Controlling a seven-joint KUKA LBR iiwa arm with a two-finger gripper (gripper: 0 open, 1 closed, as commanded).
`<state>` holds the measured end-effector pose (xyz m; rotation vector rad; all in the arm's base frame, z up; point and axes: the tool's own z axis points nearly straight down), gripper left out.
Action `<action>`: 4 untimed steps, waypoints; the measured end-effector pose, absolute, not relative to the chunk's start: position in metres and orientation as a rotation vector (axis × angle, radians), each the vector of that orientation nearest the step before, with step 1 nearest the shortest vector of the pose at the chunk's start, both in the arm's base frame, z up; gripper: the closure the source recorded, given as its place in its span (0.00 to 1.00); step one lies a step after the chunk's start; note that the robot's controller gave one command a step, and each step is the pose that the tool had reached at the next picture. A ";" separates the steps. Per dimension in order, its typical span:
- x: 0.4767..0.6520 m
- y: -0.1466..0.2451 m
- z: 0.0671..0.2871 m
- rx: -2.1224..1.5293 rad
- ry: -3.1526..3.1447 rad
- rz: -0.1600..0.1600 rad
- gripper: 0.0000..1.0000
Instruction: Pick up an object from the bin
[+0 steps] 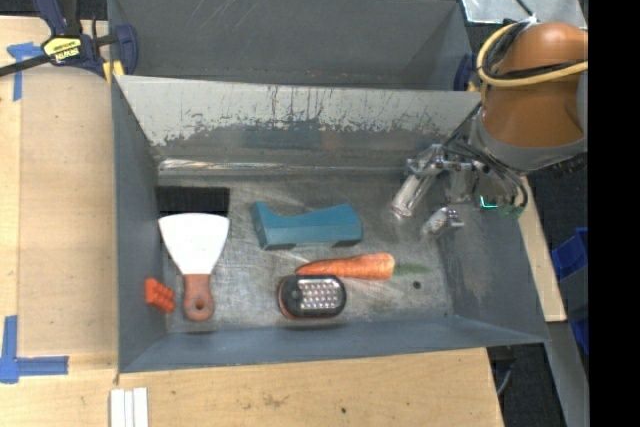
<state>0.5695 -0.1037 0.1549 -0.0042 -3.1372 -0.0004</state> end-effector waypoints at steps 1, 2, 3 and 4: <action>0.571 -0.103 0.159 -0.001 -3.145 0.002 0.00; 0.577 -0.052 0.133 0.062 -3.146 0.003 0.00; 0.576 -0.021 0.132 0.120 -3.139 -0.005 0.00; 0.605 0.002 0.116 0.164 -3.141 0.001 1.00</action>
Offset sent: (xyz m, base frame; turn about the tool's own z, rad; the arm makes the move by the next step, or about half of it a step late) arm 0.0087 0.0822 -0.0373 -0.0698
